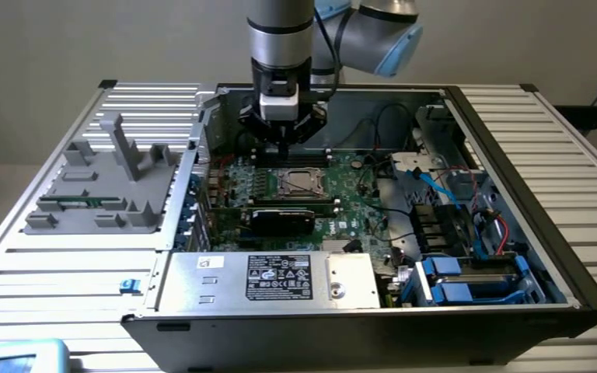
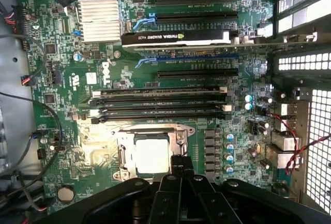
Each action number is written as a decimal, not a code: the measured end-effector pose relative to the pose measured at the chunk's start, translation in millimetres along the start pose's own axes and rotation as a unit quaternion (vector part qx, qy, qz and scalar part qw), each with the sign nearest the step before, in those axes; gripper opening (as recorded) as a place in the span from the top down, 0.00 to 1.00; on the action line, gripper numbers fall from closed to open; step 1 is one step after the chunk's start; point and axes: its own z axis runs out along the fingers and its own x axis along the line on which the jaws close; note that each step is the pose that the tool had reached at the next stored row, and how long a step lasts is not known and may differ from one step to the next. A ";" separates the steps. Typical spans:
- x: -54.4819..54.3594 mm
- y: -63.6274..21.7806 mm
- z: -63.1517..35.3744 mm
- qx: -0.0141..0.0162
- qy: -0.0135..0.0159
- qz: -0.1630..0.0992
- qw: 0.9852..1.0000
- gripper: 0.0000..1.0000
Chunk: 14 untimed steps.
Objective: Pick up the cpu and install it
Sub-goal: 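Install the second cpu locking lever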
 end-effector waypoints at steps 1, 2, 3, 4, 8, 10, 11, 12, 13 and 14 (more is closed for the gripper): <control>0.1 1.2 0.3 0.004 0.000 0.000 1.000 0.89; 0.2 2.6 0.5 0.009 -0.001 0.001 1.000 0.89; 0.2 3.9 0.8 0.014 -0.001 0.001 1.000 0.89; 0.3 5.0 1.3 0.019 -0.001 0.001 1.000 0.89; 0.5 9.4 2.9 0.040 -0.002 0.003 0.999 0.89; 0.7 12.0 3.4 0.049 -0.003 0.004 0.999 0.89; 0.7 13.4 3.6 0.053 -0.003 0.004 0.999 0.89; 0.8 14.9 3.9 0.056 -0.003 0.005 0.998 0.89; 0.9 16.6 4.4 0.060 -0.003 0.005 0.998 0.89; 1.0 18.1 5.1 0.063 -0.004 0.006 0.998 0.89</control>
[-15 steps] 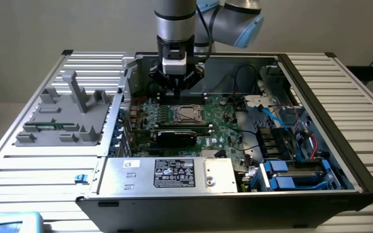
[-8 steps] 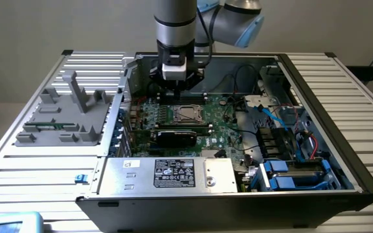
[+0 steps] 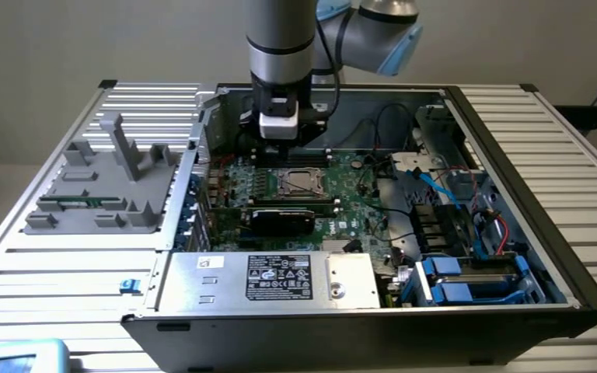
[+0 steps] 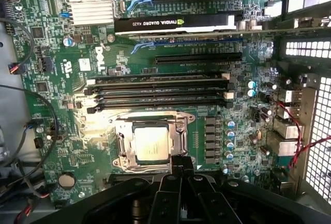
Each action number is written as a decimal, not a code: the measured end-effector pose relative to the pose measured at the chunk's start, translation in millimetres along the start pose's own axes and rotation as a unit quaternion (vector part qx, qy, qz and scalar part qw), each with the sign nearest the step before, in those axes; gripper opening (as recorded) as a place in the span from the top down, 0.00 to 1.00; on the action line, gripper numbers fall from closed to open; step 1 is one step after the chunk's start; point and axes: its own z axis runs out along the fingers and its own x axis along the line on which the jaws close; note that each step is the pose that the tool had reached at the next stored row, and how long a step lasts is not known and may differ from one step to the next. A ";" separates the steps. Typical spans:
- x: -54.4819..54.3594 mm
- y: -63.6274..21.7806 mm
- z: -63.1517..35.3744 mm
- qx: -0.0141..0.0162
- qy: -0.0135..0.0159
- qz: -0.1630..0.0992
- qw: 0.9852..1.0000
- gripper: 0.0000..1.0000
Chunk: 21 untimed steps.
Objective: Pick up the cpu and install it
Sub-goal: 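Install the second cpu locking lever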
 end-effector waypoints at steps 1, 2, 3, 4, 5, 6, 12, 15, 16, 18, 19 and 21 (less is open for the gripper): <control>0.1 1.0 0.6 0.002 0.000 0.001 1.000 0.89; 0.1 1.5 1.3 0.004 0.000 0.001 1.000 0.89; 0.1 1.7 1.7 0.004 0.000 0.001 1.000 0.89; 0.1 1.9 2.0 0.004 0.000 0.001 1.000 0.89; 0.2 2.6 2.1 0.005 0.000 0.001 1.000 0.89; 0.3 4.0 2.5 0.007 0.000 0.001 1.000 0.89; 1.1 15.9 1.2 0.019 0.000 0.002 1.000 0.89; 1.6 22.4 0.2 0.025 -0.001 0.002 1.000 0.89; 1.8 24.7 0.1 0.026 -0.001 0.002 1.000 0.89; 2.0 28.6 0.8 0.028 -0.001 0.002 1.000 0.89; 2.1 30.1 1.6 0.029 -0.002 0.002 1.000 0.89; 2.3 33.1 3.2 0.030 -0.002 0.003 1.000 0.89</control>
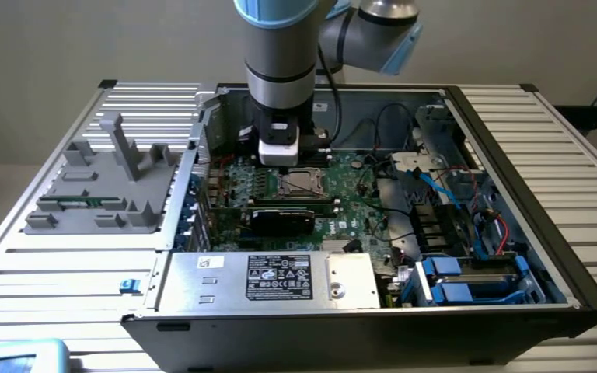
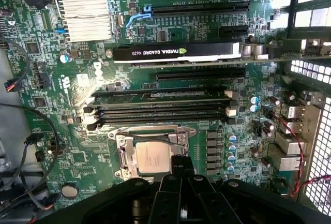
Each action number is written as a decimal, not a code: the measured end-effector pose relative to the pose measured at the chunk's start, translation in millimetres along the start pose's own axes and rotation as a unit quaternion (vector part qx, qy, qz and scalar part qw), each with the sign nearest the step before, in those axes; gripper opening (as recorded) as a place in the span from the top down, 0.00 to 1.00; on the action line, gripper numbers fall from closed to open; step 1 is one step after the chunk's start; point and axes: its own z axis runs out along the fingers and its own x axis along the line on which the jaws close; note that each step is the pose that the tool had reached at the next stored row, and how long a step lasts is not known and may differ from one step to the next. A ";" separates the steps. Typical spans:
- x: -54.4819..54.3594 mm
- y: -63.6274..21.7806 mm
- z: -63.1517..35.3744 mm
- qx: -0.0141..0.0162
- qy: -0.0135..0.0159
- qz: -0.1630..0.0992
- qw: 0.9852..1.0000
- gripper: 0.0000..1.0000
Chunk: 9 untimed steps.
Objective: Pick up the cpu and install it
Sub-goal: 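Install the second cpu locking lever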
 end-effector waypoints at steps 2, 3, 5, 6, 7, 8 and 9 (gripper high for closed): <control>0.2 3.3 1.0 0.002 -0.001 0.001 1.000 0.89; 0.3 4.8 1.7 0.003 -0.001 0.001 1.000 0.89; 0.5 7.6 2.9 0.005 -0.002 0.002 1.000 0.89; 0.6 8.9 3.7 0.006 -0.002 0.002 1.000 0.89; 0.7 9.9 4.7 0.006 -0.002 0.003 1.000 0.89; 0.6 10.7 5.7 0.007 -0.003 0.003 1.000 0.89; 0.6 11.0 6.8 0.007 -0.003 0.004 1.000 0.89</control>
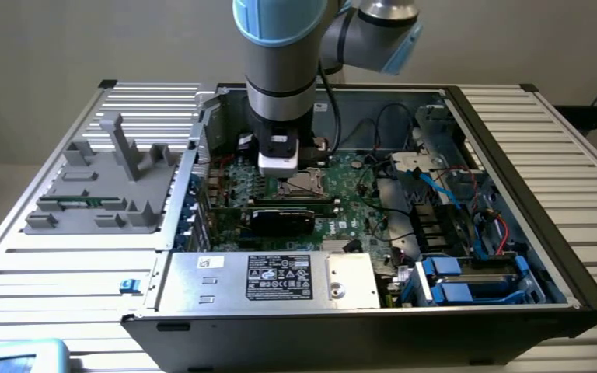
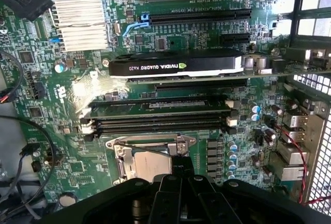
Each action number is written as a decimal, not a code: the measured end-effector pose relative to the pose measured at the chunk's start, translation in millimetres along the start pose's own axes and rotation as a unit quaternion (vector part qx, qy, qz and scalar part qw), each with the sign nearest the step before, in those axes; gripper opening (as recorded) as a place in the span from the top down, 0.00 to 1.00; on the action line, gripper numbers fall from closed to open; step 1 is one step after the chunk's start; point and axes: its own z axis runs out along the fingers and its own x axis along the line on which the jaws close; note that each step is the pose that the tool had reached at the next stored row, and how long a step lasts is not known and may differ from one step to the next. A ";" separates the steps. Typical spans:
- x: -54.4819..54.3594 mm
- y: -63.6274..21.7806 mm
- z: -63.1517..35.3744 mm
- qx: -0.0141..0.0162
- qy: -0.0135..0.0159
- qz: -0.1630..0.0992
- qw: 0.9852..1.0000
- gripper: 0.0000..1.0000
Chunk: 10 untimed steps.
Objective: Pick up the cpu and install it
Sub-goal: 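Install the second cpu locking lever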
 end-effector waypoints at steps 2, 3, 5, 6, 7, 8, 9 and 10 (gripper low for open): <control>-0.2 0.6 1.4 0.002 -0.001 0.001 1.000 0.89; -0.3 0.8 2.0 0.003 -0.002 0.002 1.000 0.89; -0.7 1.3 3.4 0.006 -0.003 0.003 1.000 0.89; -1.1 1.6 4.1 0.008 -0.003 0.003 1.000 0.89; -1.4 1.9 4.9 0.009 -0.004 0.004 1.000 0.89; -1.9 2.2 5.7 0.011 -0.004 0.004 1.000 0.89; -2.4 2.5 6.6 0.012 -0.004 0.005 1.000 0.89; -2.9 2.8 7.4 0.013 -0.004 0.005 1.000 0.89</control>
